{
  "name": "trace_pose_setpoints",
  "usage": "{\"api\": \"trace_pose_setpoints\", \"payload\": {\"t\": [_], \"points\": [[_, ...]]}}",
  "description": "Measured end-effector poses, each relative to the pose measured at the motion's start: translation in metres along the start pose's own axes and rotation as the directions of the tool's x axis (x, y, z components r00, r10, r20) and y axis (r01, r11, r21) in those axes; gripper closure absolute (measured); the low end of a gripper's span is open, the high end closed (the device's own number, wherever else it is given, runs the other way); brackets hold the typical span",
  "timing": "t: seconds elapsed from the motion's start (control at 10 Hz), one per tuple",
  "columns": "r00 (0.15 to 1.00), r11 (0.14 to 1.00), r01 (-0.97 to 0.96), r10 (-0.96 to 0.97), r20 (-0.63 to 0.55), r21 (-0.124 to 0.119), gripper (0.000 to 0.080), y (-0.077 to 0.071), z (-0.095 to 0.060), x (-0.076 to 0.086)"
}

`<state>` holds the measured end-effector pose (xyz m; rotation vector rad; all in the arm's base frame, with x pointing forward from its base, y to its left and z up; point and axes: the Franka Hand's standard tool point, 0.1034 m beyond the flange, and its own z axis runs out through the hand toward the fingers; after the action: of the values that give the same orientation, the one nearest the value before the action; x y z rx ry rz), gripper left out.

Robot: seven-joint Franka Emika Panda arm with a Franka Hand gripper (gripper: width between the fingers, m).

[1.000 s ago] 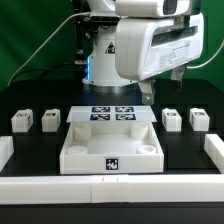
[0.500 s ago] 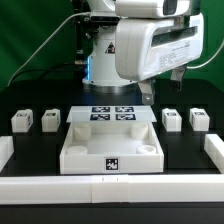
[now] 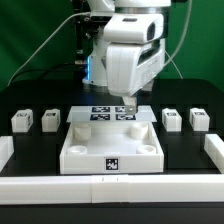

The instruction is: Assemble one leg

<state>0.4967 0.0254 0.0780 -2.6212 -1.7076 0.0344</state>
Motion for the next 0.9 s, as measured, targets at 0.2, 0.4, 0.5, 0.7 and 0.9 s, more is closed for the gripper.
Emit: {"api": "trace_pose_setpoints", "payload": {"t": [0.2,0.4,0.5,0.7,0.9], "points": [[0.999,0.999,0.04,-0.04,0.005,0.017,0.015,0.0,0.006,-0.025],[0.999,0.999,0.043,-0.043,0.004,0.017,0.015,-0.001,0.007,-0.023],[0.999,0.999,0.041,-0.041,0.005,0.018,0.015,0.0,0.007,-0.024],[0.999,0.999,0.041,-0.041,0.005,0.019,0.015,-0.001,0.008,-0.024],[0.992,0.992,0.126,-0.126,-0.001,0.007,0.015,-0.008,0.011,-0.029]]}}
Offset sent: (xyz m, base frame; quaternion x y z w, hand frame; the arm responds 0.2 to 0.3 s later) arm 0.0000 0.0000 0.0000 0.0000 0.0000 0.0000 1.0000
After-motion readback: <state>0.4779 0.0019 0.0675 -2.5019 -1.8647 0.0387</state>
